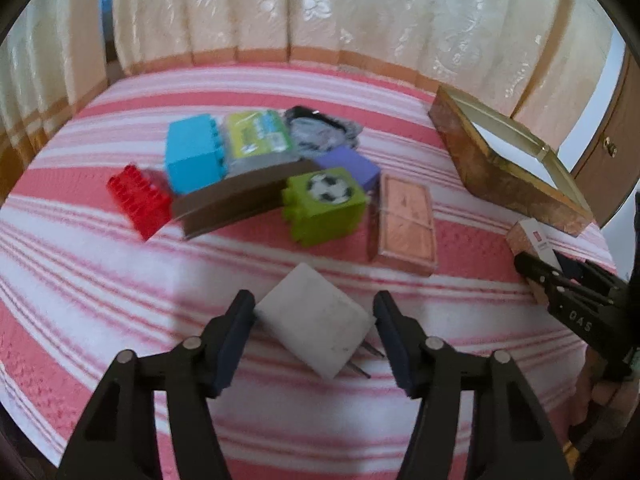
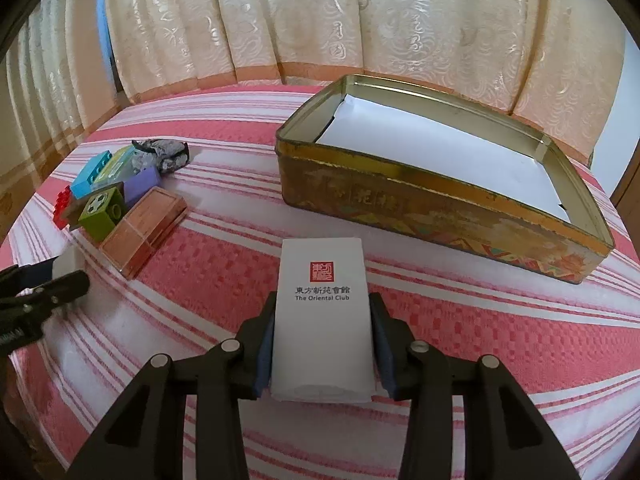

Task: Organize rigid objects
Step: 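Carry the charger and card box with both grippers over the gold tin tray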

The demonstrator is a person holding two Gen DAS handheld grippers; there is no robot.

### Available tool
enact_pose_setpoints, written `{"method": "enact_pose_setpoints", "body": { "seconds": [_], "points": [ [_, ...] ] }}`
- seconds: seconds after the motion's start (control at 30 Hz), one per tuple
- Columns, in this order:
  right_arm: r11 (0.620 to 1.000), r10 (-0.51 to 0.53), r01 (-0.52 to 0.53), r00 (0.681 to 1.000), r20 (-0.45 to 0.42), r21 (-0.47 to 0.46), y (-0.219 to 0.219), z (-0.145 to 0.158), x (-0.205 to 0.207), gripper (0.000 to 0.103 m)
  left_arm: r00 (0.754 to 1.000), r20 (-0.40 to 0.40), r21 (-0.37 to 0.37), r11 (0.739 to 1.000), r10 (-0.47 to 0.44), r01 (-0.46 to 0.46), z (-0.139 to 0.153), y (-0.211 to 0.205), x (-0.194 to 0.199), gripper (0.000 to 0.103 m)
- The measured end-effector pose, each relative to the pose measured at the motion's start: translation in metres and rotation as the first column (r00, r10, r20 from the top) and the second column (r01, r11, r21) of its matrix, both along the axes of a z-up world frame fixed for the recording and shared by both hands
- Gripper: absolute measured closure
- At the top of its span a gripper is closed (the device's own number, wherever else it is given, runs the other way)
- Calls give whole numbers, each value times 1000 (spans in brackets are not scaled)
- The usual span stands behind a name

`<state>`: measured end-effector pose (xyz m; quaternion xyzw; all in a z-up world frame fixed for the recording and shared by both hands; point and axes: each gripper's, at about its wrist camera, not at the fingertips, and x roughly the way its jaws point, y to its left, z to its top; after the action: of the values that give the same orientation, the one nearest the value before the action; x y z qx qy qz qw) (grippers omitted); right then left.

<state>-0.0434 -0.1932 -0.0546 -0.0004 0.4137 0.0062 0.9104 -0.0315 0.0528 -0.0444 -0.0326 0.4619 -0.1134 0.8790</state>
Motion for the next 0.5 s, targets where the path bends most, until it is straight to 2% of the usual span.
{"method": "enact_pose_setpoints", "body": {
  "seconds": [0.07, 0.1, 0.23, 0.37, 0.47, 0.5],
  "points": [
    [1000, -2, 2, 1000, 0, 11, -1, 0, -2, 58, 1000, -3, -25, 999, 28, -28, 0, 9, -3, 15],
    [1000, -2, 2, 1000, 3, 11, -1, 0, -4, 58, 999, -1, -29, 999, 45, -45, 0, 12, -3, 13],
    [1000, 0, 0, 1000, 4, 19, -1, 0, -6, 58, 996, -15, -52, 995, 90, -90, -2, 13, -2, 12],
    [1000, 1, -1, 1000, 4, 19, -1, 0, -5, 58, 991, -23, -110, 985, 130, -132, -1, 5, 2, 12],
    [999, 0, 0, 1000, 5, 32, -2, 0, -6, 58, 985, -2, -76, 982, 173, -173, -3, -3, 3, 14],
    [999, 0, 0, 1000, 6, 38, -3, 0, -6, 58, 985, 15, -38, 985, 171, -170, -4, -7, 2, 20]
  ]
}}
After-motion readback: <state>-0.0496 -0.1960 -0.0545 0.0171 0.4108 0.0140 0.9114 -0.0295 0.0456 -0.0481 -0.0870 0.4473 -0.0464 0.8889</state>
